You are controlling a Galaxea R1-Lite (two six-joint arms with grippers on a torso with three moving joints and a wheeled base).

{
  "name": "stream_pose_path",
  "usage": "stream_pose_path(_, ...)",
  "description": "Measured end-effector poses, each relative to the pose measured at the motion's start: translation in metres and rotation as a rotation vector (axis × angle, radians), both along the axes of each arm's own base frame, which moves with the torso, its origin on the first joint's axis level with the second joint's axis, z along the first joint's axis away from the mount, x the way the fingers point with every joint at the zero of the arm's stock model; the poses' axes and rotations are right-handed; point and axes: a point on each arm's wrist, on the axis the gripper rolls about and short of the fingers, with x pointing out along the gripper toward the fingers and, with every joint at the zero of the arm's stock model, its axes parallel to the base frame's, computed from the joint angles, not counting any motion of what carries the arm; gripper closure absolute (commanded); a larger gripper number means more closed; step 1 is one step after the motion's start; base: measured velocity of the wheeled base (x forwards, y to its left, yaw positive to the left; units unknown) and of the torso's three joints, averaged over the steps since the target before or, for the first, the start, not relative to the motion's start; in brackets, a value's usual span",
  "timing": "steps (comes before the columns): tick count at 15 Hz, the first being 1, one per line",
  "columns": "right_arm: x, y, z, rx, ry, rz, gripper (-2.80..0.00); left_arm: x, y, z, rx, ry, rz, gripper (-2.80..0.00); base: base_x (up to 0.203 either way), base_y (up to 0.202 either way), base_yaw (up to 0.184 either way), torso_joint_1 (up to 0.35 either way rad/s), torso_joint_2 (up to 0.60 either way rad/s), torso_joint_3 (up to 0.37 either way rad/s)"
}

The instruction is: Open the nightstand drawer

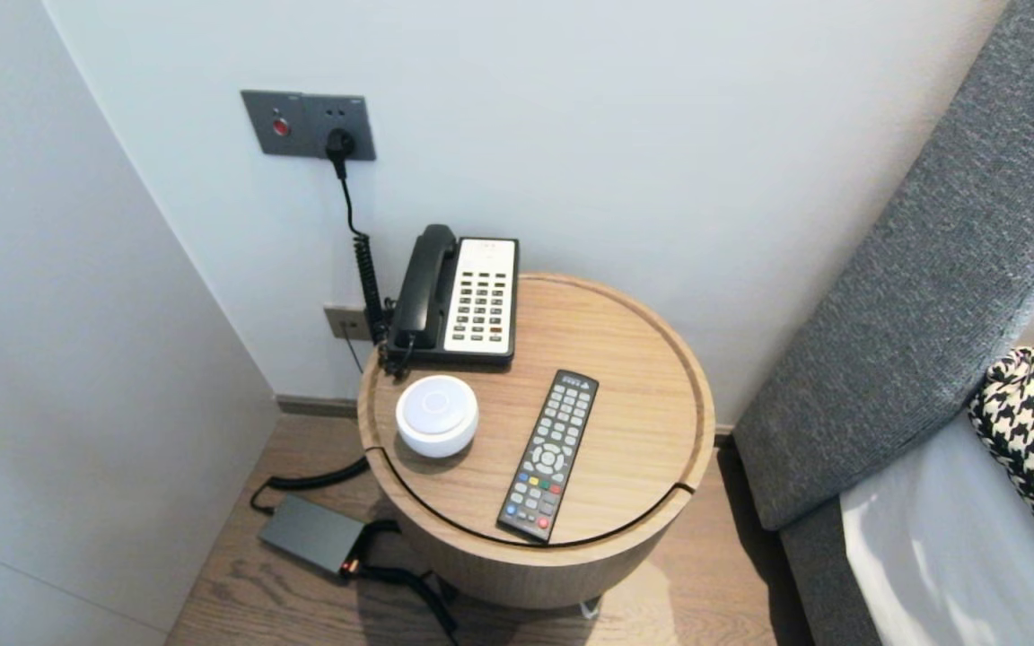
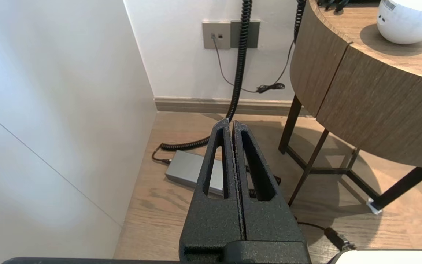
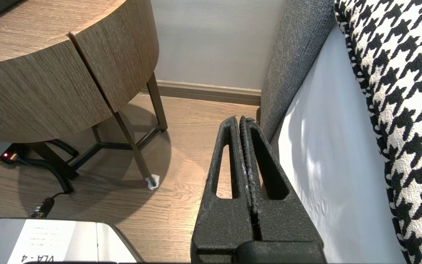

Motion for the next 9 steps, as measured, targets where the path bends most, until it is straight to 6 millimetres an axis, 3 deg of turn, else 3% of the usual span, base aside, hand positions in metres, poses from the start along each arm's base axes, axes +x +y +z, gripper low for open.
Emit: stream_pose_path(9,0.0000,0.0000,0.0000,0.000,0.000,0.000,0.00,0.0000,0.0000,0.0000,0.000,0.000,-0.001,0.00,0.000,0.000,0.000,0.000,0.00,0.000)
